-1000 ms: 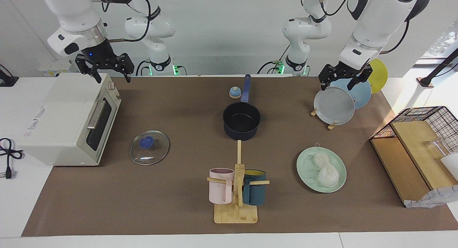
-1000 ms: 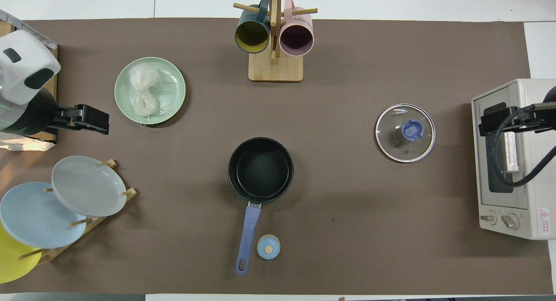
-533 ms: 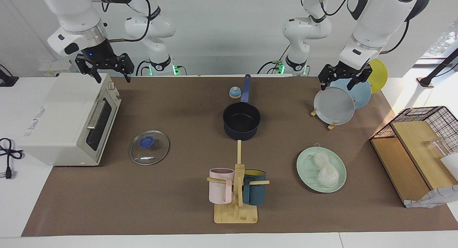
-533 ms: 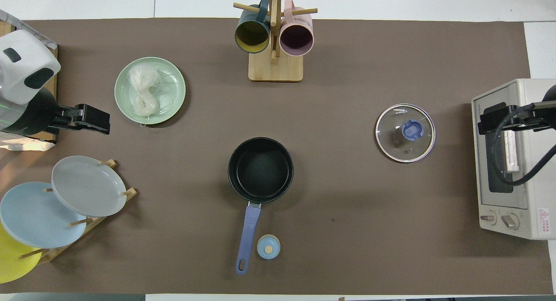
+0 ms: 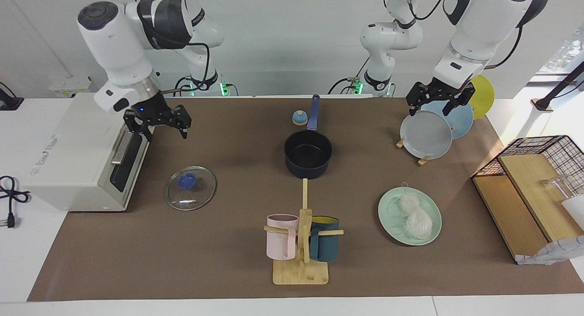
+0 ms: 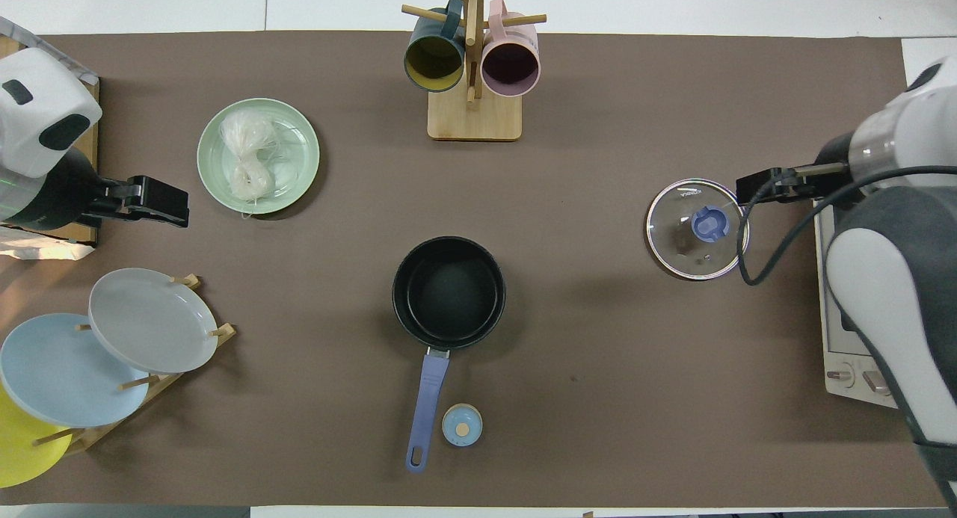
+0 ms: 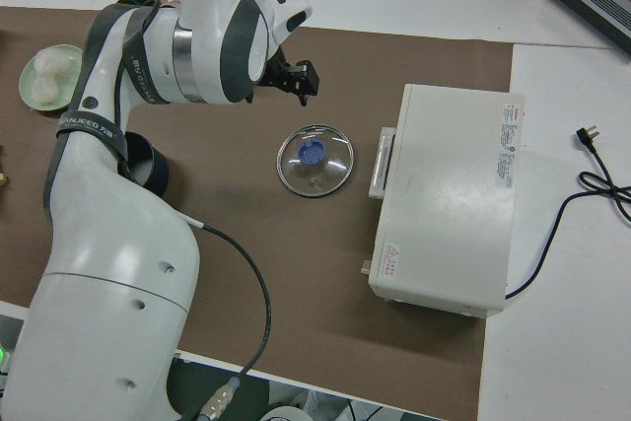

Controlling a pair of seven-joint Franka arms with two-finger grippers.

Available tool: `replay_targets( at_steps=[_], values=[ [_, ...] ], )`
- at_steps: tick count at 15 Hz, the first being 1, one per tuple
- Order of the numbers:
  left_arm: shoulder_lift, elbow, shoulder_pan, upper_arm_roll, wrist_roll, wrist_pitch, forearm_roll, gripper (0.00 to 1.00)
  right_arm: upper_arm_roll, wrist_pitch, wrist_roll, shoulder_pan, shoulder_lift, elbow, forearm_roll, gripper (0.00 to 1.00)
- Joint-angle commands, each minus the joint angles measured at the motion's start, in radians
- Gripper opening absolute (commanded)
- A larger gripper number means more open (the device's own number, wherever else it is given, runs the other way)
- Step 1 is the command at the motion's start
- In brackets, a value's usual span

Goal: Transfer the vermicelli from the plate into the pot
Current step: 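Grasp the lid with the right gripper while the left gripper reaches vermicelli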

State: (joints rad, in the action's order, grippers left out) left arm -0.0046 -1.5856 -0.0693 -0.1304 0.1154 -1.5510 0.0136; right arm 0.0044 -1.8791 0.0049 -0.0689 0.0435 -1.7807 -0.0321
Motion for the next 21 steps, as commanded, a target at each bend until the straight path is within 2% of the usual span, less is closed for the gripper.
replay_targets(
  at_steps=[1, 3, 7, 10, 12, 16, 18, 21],
  values=[
    [-0.003, -0.004, 0.008, -0.002, 0.004, -0.017, 0.014, 1.00, 0.000, -0.112, -0.031, 0.012, 0.096, -0.009, 0.001, 1.00],
    [0.014, -0.002, 0.009, -0.002, 0.006, -0.024, 0.020, 1.00, 0.000, -0.199, -0.098, 0.037, 0.145, -0.023, 0.001, 1.00],
    [0.107, 0.002, 0.014, 0.002, 0.009, -0.110, 0.019, 1.00, 0.000, -0.325, -0.138, 0.041, 0.162, -0.135, 0.001, 1.00],
    [0.214, 0.012, 0.014, 0.003, 0.010, -0.190, 0.012, 1.00, 0.000, -0.353, -0.137, 0.029, 0.156, -0.196, 0.001, 1.00],
    [0.276, 0.013, 0.016, 0.012, 0.010, -0.288, -0.004, 1.00, 0.000, -0.396, -0.175, 0.032, 0.157, -0.241, 0.001, 1.00],
    [0.380, 0.006, 0.014, 0.020, 0.035, -0.437, -0.014, 1.00, 0.000, -0.449, -0.215, 0.037, 0.185, -0.269, 0.000, 1.00],
    [0.425, 0.009, 0.009, 0.020, 0.038, -0.471, -0.091, 1.00, 0.000, -0.466, -0.212, 0.031, 0.193, -0.286, 0.000, 1.00],
    [0.488, 0.006, 0.005, 0.020, 0.079, -0.592, -0.129, 1.00, 0.000, -0.465, -0.217, 0.034, 0.191, -0.293, 0.000, 1.00]
  ],
)
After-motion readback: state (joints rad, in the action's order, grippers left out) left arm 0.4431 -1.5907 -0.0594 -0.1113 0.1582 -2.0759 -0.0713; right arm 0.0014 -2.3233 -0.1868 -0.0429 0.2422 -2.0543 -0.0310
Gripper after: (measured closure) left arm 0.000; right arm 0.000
